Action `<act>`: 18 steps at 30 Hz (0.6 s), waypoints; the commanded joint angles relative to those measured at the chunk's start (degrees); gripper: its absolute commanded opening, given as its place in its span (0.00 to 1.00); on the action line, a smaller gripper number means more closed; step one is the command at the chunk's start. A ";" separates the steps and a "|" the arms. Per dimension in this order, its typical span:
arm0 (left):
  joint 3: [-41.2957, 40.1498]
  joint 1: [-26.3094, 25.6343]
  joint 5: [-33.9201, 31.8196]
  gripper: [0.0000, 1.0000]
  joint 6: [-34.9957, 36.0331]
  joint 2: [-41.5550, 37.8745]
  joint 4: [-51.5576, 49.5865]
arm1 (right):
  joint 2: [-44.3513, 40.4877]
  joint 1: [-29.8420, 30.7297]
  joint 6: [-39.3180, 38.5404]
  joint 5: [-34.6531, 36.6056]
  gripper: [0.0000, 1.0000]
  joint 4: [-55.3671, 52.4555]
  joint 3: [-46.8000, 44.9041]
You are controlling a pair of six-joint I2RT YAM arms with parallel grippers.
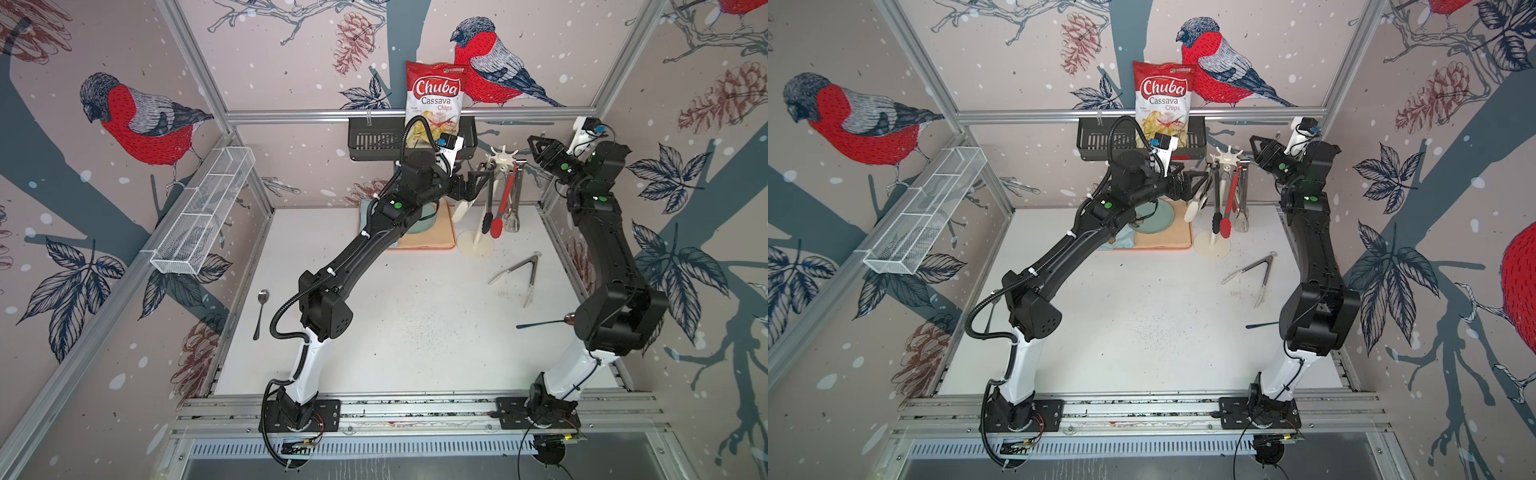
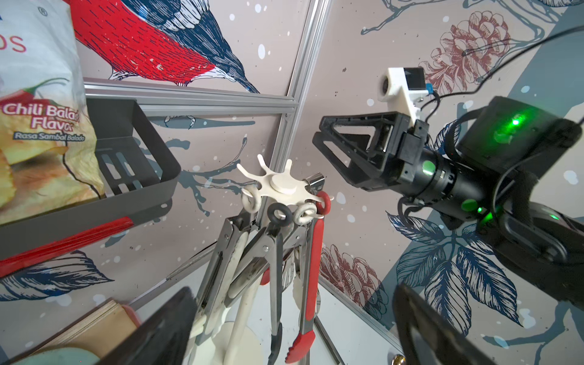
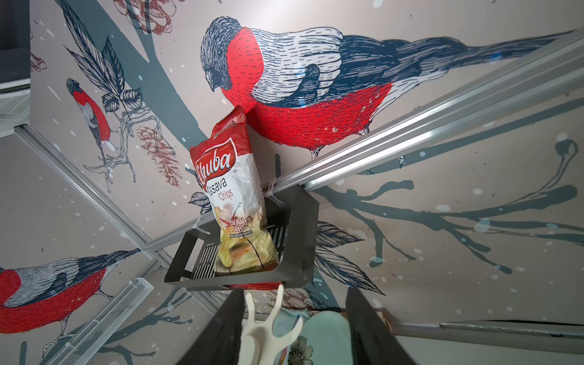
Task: Hang food tongs on kitchen utensil racks
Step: Adjust the rack at the center of the board.
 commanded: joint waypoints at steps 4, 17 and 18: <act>-3.57 0.06 -0.48 0.96 1.44 -3.15 2.56 | 7.50 -0.38 7.05 -6.81 0.42 -5.87 11.40; -10.77 0.09 -1.64 0.95 2.85 -7.52 3.24 | 14.78 -0.20 11.21 -12.18 0.30 -14.90 22.31; -11.33 0.13 -1.69 0.96 2.85 -7.91 3.42 | 14.67 -0.13 11.34 -12.39 0.30 -15.10 22.09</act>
